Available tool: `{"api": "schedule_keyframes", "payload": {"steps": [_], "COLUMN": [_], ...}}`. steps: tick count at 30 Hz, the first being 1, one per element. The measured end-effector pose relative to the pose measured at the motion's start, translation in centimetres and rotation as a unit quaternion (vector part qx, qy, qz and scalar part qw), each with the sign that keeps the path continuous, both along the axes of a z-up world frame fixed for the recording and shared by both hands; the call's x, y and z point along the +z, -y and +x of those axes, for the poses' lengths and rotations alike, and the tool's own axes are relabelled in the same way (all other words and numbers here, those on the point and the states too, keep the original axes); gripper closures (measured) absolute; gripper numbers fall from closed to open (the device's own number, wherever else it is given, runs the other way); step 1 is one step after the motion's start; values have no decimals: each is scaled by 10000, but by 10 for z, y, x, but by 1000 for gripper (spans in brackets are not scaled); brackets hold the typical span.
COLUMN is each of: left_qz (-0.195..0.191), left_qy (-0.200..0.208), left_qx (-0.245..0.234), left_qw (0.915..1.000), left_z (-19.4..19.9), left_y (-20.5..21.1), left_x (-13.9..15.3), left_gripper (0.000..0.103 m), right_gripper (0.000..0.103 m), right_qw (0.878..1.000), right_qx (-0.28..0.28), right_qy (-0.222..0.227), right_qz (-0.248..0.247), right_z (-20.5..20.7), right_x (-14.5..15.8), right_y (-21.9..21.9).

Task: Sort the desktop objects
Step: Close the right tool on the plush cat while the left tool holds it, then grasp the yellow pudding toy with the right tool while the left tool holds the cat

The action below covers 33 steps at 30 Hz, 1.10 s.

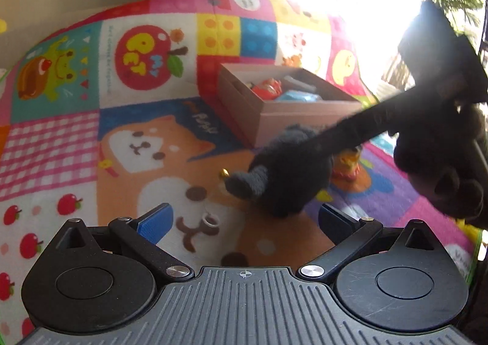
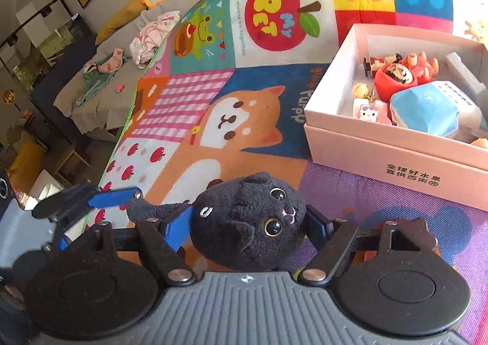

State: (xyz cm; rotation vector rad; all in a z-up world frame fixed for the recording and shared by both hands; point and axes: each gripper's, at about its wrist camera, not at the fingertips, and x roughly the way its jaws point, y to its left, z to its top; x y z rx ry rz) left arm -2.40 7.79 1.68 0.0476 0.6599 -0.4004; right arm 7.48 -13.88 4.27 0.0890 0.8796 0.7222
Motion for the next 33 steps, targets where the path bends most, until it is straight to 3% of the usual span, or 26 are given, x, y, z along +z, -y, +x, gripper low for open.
{"api": "schedule_keyframes", "payload": {"steps": [3,6,8,12,15,19,23,25,27,30,33], "left_qz": [367,232,84,-189,-335,-199,28,201,427,737,841], "left_qy": [53,113,144,146,206,371,443,413,400,463,533], "left_qx": [-193,-226,-220,-296,-447,-520,-412,-346,-353,-455,-421], "left_qw": [9991,9994,9996,9993,9982,9978,9982,9983,9977,9952,9941], "left_z": [2,13,23,36,36,30,25,24,24,26,36], "left_y": [25,38,46,58,62,59,50,49,54,65,76], "left_x": [-12,-15,-15,-10,-3,8,11,8,2,-8,-15], "left_gripper": [0,0,0,0,0,0,0,0,0,0,0], "right_gripper": [23,16,13,12,12,14,16,25,48,53,53], "right_qw": [9963,9820,9746,9692,9704,9775,9784,9779,9747,9786,9750], "right_qx": [-189,-562,-698,-729,-796,-603,-504,-479,-501,-564,-677], "right_qy": [823,1676,1889,1835,1712,1567,1477,1370,1435,1302,1466], "right_qz": [-184,-660,-982,-1474,-1507,-1277,-1353,-1508,-1639,-1492,-1524], "right_z": [-19,-41,-51,-62,-61,-48,-32,-25,-26,-28,-38], "right_x": [22,34,30,3,-14,-27,-38,-44,-44,-37,-29], "right_y": [22,51,67,88,92,75,51,43,42,52,62]}}
